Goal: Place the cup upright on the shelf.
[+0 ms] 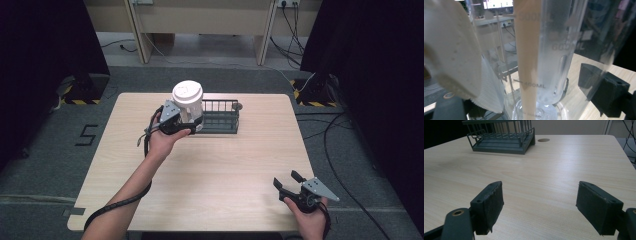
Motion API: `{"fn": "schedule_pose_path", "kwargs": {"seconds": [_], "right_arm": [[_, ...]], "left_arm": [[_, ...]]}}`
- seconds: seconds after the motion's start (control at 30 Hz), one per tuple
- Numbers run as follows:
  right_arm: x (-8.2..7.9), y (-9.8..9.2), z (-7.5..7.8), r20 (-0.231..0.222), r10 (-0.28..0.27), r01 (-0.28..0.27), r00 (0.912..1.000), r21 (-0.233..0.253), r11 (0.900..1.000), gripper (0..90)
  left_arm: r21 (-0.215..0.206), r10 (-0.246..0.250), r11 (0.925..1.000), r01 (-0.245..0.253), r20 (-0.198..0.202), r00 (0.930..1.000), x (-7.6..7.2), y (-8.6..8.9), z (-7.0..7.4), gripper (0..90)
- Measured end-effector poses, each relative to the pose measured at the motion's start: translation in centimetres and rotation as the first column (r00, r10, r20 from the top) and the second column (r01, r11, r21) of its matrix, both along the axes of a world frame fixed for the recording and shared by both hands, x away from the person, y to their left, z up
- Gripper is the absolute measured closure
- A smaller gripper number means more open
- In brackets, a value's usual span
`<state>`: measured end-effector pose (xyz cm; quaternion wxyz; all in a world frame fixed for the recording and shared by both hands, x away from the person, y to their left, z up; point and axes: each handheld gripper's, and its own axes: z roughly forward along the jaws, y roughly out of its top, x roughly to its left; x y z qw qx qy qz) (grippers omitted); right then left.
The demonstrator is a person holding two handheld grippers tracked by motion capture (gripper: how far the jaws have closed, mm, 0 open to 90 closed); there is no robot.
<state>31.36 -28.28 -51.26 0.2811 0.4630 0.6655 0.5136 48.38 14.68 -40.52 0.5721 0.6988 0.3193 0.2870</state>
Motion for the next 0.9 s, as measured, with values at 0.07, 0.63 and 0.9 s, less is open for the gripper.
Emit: {"fn": "schedule_pose_path", "kwargs": {"seconds": [0.07,0.63,0.9], "right_arm": [[0.0,0.0,0.0,0.0,0.0,0.0,1.0,0.001,1.0,22.4],[0.0,-0.1,0.0,0.001,0.0,0.0,1.0,-0.001,1.0,22.5],[0.0,-0.1,0.0,0.001,-0.001,0.001,1.0,0.002,1.0,22.5]], "left_arm": [[0.001,-0.002,1.0,0.002,0.001,1.0,0.1,-0.2,0.1,15.7],[0.002,-0.007,1.0,0.007,0.005,1.0,1.0,-1.2,0.6,15.7],[0.002,-0.009,1.0,0.009,0.011,0.9999,1.5,-1.6,1.1,15.7]]}}
